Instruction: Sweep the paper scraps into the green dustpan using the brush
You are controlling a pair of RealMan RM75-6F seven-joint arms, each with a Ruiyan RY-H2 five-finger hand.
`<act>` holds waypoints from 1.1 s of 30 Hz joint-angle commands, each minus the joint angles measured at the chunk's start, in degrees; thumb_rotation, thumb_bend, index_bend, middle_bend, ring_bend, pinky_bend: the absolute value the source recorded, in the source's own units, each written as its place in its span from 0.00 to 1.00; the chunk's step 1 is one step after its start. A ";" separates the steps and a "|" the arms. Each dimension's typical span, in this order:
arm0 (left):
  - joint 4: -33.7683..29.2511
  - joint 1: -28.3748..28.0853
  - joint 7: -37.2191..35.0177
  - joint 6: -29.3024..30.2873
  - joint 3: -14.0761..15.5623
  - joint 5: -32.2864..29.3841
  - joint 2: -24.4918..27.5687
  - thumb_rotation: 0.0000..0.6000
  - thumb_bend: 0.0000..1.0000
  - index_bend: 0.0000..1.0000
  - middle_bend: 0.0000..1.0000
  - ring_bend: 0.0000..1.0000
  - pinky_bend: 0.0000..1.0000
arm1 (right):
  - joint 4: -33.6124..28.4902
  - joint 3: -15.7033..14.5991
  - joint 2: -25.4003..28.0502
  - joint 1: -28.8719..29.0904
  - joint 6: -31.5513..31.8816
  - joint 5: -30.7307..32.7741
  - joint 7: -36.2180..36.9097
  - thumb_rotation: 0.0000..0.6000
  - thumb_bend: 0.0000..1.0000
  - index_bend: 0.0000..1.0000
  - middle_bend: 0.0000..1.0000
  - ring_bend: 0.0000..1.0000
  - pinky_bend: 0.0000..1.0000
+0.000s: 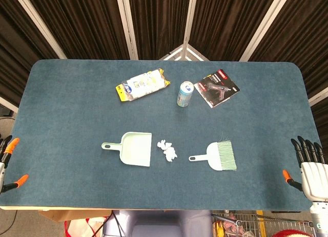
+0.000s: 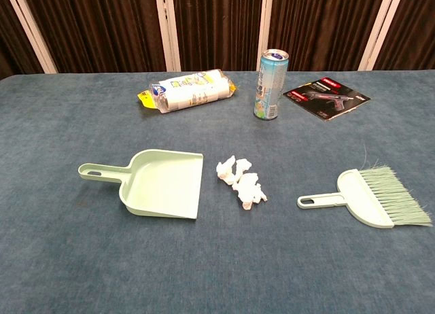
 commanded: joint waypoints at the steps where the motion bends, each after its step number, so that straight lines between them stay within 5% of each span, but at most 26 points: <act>1: -0.03 0.00 0.09 -0.03 -0.02 -0.08 0.00 1.00 0.00 0.00 0.00 0.00 0.00 | 0.02 -0.02 0.01 0.02 -0.04 -0.02 0.01 1.00 0.30 0.00 0.00 0.00 0.00; 25: -0.51 0.01 0.37 -0.37 0.00 -0.51 0.28 1.00 0.00 0.00 0.00 0.00 0.00 | -1.84 0.75 0.95 1.18 -0.92 -0.42 1.52 1.00 0.30 0.00 0.00 0.00 0.00; 29: -0.48 0.02 0.38 -0.35 0.04 -0.43 0.33 1.00 0.00 0.00 0.00 0.00 0.00 | -2.35 2.78 1.62 3.54 -2.53 -0.21 3.89 1.00 0.30 0.00 0.01 0.06 0.17; 33: -0.52 -0.02 0.45 -0.30 0.05 -0.27 0.34 1.00 0.00 0.00 0.00 0.00 0.00 | -3.05 4.97 2.21 6.89 -6.41 1.25 6.55 1.00 0.29 0.00 0.24 0.31 0.45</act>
